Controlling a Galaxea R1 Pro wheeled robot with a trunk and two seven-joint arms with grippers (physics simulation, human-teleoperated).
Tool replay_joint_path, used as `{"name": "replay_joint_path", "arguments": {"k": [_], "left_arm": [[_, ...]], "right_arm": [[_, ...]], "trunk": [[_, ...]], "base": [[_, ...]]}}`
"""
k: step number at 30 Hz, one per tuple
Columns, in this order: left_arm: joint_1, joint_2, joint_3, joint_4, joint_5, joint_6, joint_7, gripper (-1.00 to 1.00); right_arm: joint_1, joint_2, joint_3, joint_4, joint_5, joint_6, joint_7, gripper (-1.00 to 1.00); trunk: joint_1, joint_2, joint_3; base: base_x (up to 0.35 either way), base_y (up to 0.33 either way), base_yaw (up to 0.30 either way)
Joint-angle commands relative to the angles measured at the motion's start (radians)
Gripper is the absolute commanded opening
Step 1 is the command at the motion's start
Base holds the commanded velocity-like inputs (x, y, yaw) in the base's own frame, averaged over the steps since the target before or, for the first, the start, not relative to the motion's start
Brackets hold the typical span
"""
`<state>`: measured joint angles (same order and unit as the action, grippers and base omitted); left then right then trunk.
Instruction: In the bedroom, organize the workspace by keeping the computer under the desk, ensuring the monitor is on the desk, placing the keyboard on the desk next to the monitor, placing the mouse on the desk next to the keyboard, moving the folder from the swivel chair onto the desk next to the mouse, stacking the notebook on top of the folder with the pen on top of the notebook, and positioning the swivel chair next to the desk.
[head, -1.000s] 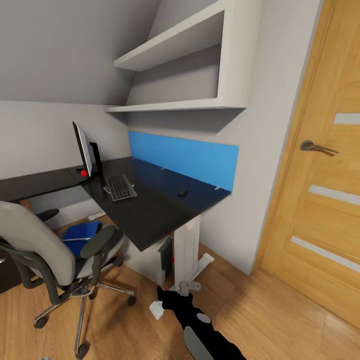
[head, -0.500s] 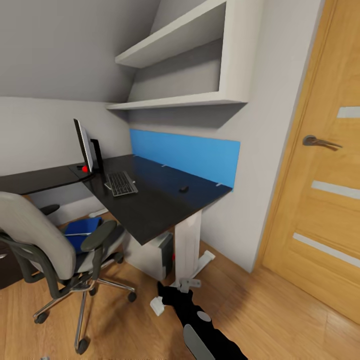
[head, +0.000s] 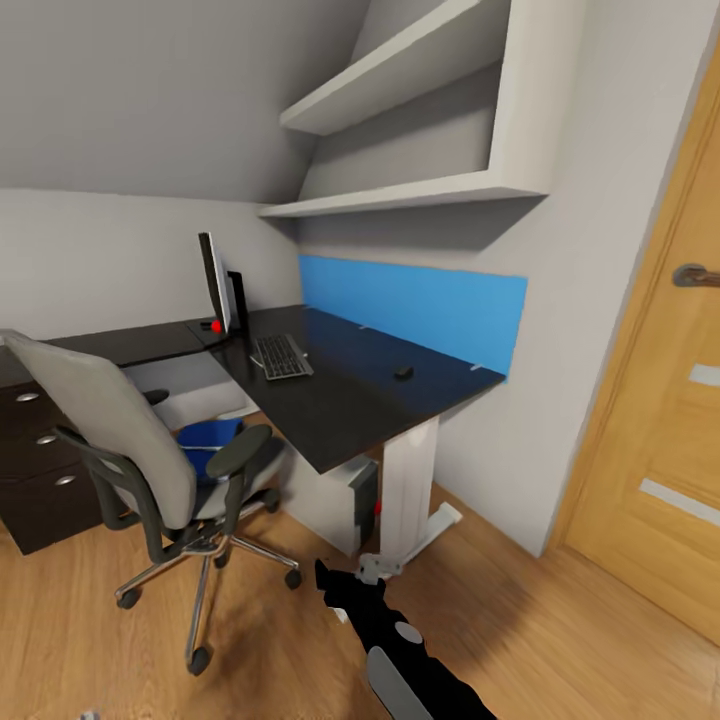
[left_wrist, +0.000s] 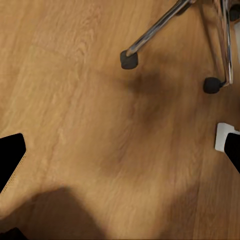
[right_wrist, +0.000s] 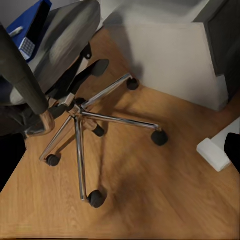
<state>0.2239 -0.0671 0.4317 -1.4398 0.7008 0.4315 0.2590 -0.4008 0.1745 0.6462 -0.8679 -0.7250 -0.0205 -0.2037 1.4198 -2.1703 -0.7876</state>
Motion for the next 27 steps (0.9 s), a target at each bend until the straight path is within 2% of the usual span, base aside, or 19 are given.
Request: {"name": "replay_joint_path", "arguments": {"k": [1, 6, 10, 20, 27], "left_arm": [[0.0, -0.001, 0.001, -0.002, 0.011, 0.004, 0.006, 1.0], [0.001, 0.0, -0.002, -0.002, 0.013, -0.001, 0.005, 1.0], [0.002, 0.001, -0.003, 0.049, 0.005, -0.007, 0.001, 1.0], [0.004, 0.005, -0.001, 0.07, 0.001, -0.008, 0.002, 1.0], [0.006, 0.006, -0.001, 0.084, 0.001, -0.008, -0.002, 1.0]], "right_arm": [[-0.001, 0.0, 0.003, 0.0, -0.008, -0.002, -0.006, 1.0], [-0.001, 0.0, 0.002, -0.001, -0.011, -0.003, -0.005, 1.0], [-0.001, 0.0, 0.002, 0.0, -0.011, -0.017, -0.005, 1.0], [-0.001, 0.0, 0.003, 0.002, -0.011, -0.021, -0.005, 1.0], [-0.001, 0.0, 0.003, 0.005, -0.011, -0.026, -0.005, 1.0]], "trunk": [[0.004, -0.008, -0.004], [0.012, -0.022, -0.009], [0.012, -0.022, -0.009], [0.012, -0.022, -0.009], [0.012, -0.022, -0.009]], "base": [[0.0, 0.0, 0.252], [0.0, 0.0, 0.151], [0.0, 0.0, 0.013], [0.004, 0.0, 0.002], [0.154, 0.033, 0.0]]}}
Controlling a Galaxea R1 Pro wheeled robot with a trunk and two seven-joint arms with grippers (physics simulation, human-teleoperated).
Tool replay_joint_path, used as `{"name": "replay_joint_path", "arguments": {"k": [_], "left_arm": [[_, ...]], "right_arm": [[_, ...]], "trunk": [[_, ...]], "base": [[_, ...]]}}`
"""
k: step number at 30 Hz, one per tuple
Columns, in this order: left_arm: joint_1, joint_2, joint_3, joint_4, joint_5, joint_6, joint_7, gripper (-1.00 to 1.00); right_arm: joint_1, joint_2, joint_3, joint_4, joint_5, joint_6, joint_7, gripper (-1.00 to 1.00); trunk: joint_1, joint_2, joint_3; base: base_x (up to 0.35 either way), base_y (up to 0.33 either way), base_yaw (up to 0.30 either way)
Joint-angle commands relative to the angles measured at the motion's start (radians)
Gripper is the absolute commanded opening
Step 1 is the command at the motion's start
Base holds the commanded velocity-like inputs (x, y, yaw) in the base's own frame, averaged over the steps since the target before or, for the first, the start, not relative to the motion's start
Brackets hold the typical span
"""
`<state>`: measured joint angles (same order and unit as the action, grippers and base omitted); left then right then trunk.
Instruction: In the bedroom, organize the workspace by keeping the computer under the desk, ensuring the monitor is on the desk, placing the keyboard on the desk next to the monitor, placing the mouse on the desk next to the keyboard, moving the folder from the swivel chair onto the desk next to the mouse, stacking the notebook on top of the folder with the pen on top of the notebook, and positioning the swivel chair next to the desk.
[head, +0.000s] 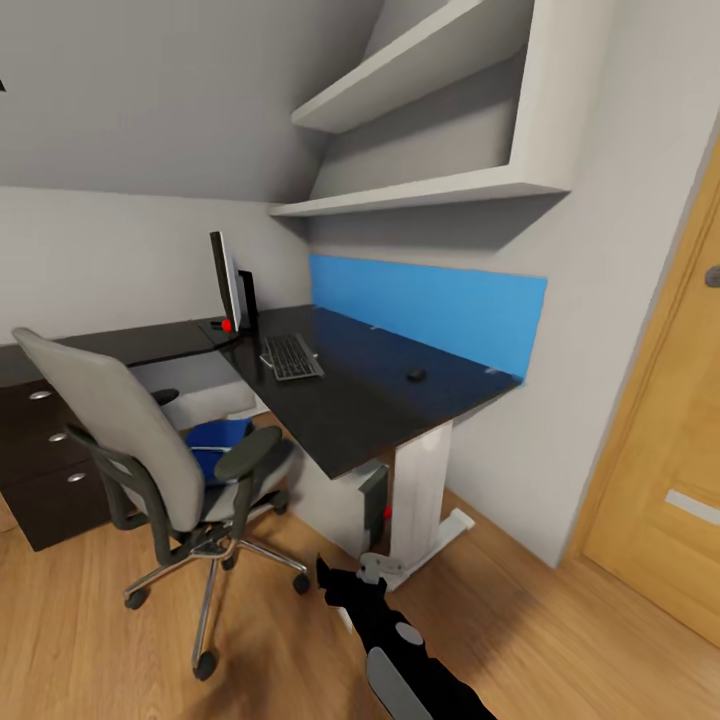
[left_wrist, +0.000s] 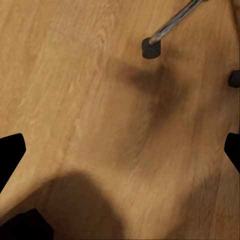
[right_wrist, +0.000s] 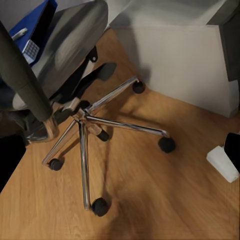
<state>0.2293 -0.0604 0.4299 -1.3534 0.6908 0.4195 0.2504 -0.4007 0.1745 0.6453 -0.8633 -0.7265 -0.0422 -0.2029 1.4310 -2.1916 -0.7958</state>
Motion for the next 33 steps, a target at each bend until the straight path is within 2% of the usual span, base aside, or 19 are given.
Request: {"name": "replay_joint_path", "arguments": {"k": [1, 10, 15, 23, 29, 33], "left_arm": [[0.0, 0.0, 0.001, 0.001, 0.01, 0.004, 0.006, 1.0], [0.001, 0.0, 0.002, 0.013, 0.012, 0.004, 0.006, 1.0], [0.001, -0.003, 0.005, 0.014, 0.022, 0.007, 0.009, 1.0], [-0.003, -0.007, 0.003, -0.005, 0.029, 0.013, 0.012, 1.0], [-0.005, -0.006, 0.004, -0.008, 0.03, 0.014, 0.011, 1.0], [-0.005, -0.006, 0.004, -0.009, 0.031, 0.015, 0.008, 1.0]], "right_arm": [[-0.001, 0.0, 0.004, 0.001, -0.009, -0.011, -0.006, 1.0], [-0.003, 0.0, 0.005, 0.001, -0.008, -0.025, -0.007, 1.0], [-0.023, 0.0, 0.006, 0.004, -0.008, -0.025, -0.006, 1.0], [-0.049, 0.0, 0.005, 0.008, -0.008, -0.023, -0.004, 1.0], [-0.107, 0.0, 0.005, 0.053, -0.007, -0.013, -0.002, 1.0], [-0.166, 0.0, 0.006, 0.11, -0.007, -0.011, 0.012, 1.0]], "trunk": [[0.0, 0.0, -0.001], [0.0, 0.0, -0.001], [0.0, 0.0, -0.001], [0.031, -0.056, -0.026], [0.054, -0.098, -0.045], [0.069, -0.126, -0.057]], "base": [[0.26, 0.094, 0.0], [0.291, 0.161, 0.021], [0.09, 0.076, 0.161], [0.015, 0.013, 0.031], [0.002, 0.002, 0.005], [0.001, 0.001, 0.001]]}}
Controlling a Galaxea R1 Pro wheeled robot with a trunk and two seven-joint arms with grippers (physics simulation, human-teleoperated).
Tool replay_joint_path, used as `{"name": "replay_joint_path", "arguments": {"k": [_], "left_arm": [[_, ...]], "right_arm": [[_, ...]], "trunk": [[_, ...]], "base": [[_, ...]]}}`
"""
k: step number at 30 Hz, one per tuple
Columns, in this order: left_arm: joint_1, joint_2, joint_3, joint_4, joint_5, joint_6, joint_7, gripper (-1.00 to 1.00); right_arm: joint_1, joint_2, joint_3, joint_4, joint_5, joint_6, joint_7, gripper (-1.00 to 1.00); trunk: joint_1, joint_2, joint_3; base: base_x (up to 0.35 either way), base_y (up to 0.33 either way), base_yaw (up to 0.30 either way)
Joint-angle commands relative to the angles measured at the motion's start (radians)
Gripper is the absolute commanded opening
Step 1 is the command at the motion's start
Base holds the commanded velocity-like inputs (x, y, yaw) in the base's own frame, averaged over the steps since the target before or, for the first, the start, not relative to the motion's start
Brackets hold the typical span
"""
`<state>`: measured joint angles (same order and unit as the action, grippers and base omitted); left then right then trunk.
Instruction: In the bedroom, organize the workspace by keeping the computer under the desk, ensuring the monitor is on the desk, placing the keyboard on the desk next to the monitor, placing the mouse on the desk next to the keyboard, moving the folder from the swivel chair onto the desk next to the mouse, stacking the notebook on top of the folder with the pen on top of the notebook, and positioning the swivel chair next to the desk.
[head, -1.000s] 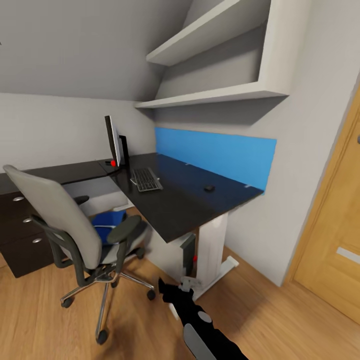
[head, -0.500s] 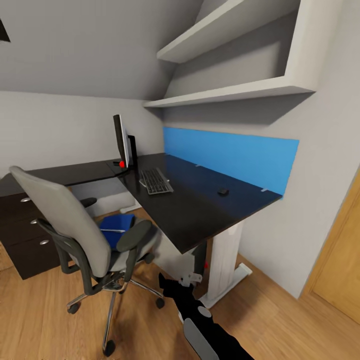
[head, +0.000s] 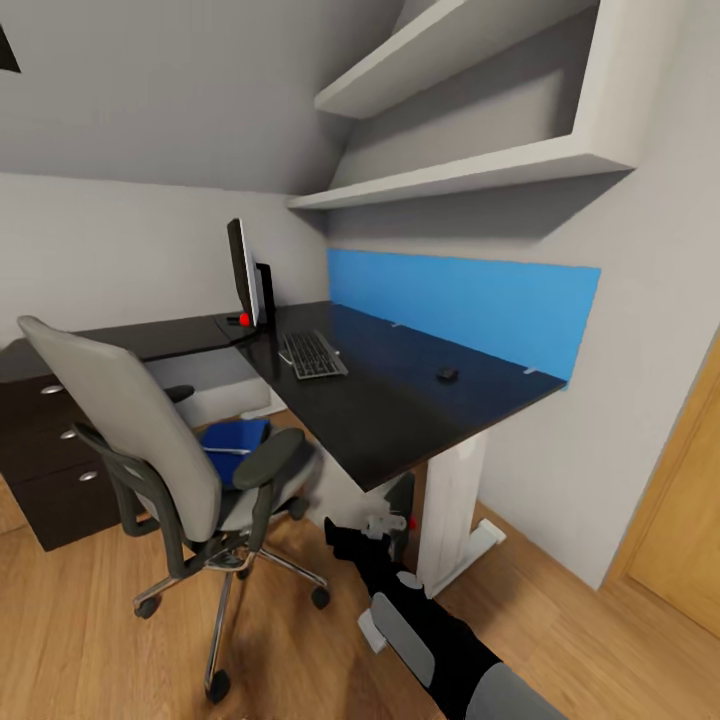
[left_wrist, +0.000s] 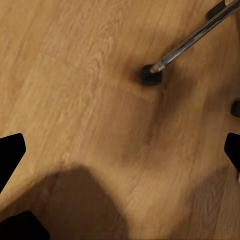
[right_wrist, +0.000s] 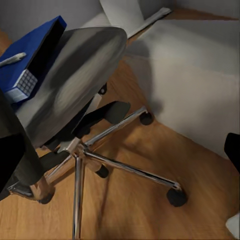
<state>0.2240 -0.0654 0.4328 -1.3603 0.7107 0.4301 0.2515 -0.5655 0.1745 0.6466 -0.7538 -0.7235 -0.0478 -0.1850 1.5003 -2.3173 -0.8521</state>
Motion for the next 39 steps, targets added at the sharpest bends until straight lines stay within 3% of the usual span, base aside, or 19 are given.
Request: {"name": "replay_joint_path", "arguments": {"k": [1, 8, 26, 39], "left_arm": [[0.0, -0.001, 0.001, -0.003, 0.011, 0.004, 0.006, 1.0], [0.0, -0.001, 0.001, -0.003, 0.012, 0.004, 0.002, 1.0], [0.0, -0.001, 0.0, -0.003, 0.012, 0.005, 0.0, 1.0], [0.0, 0.003, -0.01, 0.015, 0.0, -0.002, -0.001, 1.0]], "right_arm": [[-0.024, 0.0, 0.006, 0.019, -0.007, -0.003, 0.03, 1.0], [-0.045, 0.0, 0.008, 0.034, 0.0, -0.001, 0.094, 1.0], [-0.048, 0.0, 0.008, 0.037, 0.0, -0.006, 0.107, 1.0], [-0.048, 0.0, 0.005, 0.037, -0.004, -0.017, 0.106, 1.0]], "trunk": [[0.004, -0.008, -0.004], [0.031, -0.057, -0.026], [0.1, -0.183, -0.082], [0.101, -0.183, -0.09]], "base": [[0.0, 0.0, 0.0], [0.0, 0.0, 0.0], [0.0, 0.0, 0.048], [0.032, 0.0, 0.082]]}}
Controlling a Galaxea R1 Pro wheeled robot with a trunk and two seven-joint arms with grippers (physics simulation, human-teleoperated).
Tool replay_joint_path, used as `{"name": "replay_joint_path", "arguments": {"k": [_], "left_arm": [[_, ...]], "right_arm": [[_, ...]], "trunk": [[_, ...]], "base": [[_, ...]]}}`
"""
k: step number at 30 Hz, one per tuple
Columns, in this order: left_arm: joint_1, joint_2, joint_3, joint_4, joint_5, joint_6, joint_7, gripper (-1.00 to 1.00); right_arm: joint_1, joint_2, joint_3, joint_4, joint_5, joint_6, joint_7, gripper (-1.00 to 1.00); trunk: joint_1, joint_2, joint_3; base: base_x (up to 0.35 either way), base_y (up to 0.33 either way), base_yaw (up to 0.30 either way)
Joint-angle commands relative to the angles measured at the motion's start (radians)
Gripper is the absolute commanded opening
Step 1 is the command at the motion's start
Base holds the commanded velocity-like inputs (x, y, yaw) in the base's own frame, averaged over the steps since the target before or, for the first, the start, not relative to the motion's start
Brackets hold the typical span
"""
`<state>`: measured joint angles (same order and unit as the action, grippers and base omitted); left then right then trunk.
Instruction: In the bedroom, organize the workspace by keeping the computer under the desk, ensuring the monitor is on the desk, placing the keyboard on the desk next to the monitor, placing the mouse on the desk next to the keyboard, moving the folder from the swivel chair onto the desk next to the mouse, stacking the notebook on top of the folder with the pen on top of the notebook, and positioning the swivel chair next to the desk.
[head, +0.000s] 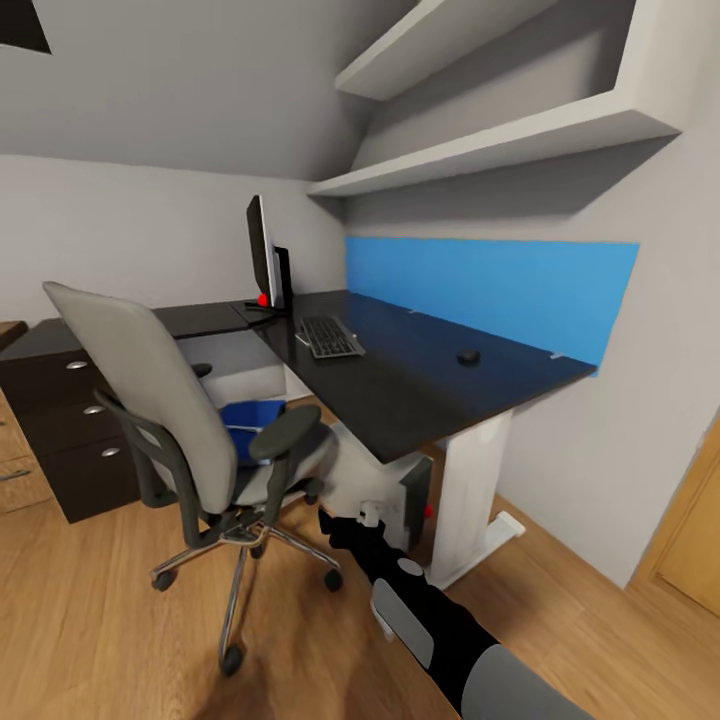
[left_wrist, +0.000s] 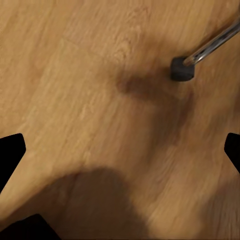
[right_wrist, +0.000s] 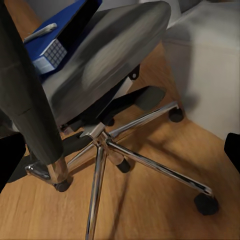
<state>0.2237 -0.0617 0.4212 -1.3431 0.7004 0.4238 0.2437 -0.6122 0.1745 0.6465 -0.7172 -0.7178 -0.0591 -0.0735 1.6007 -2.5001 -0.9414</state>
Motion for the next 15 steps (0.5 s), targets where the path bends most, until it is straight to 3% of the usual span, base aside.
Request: {"name": "replay_joint_path", "arguments": {"k": [1, 10, 15], "left_arm": [[0.0, 0.0, 0.002, -0.001, 0.01, 0.003, 0.007, 1.0], [0.0, 0.0, 0.005, 0.013, 0.006, 0.001, 0.008, 1.0], [0.0, 0.0, 0.007, 0.028, 0.007, 0.001, 0.006, 1.0]], "right_arm": [[-0.001, 0.0, 0.006, 0.001, -0.01, -0.006, -0.006, 1.0], [-0.001, 0.0, 0.005, 0.001, -0.012, -0.007, -0.006, 1.0], [-0.001, 0.0, 0.005, 0.001, -0.012, -0.006, -0.006, 1.0]], "trunk": [[0.0, 0.0, -0.001], [0.0, 0.0, -0.001], [0.0, 0.0, -0.001]], "base": [[0.212, 0.0, 0.006], [0.275, 0.0, 0.003], [0.112, 0.0, 0.122]]}}
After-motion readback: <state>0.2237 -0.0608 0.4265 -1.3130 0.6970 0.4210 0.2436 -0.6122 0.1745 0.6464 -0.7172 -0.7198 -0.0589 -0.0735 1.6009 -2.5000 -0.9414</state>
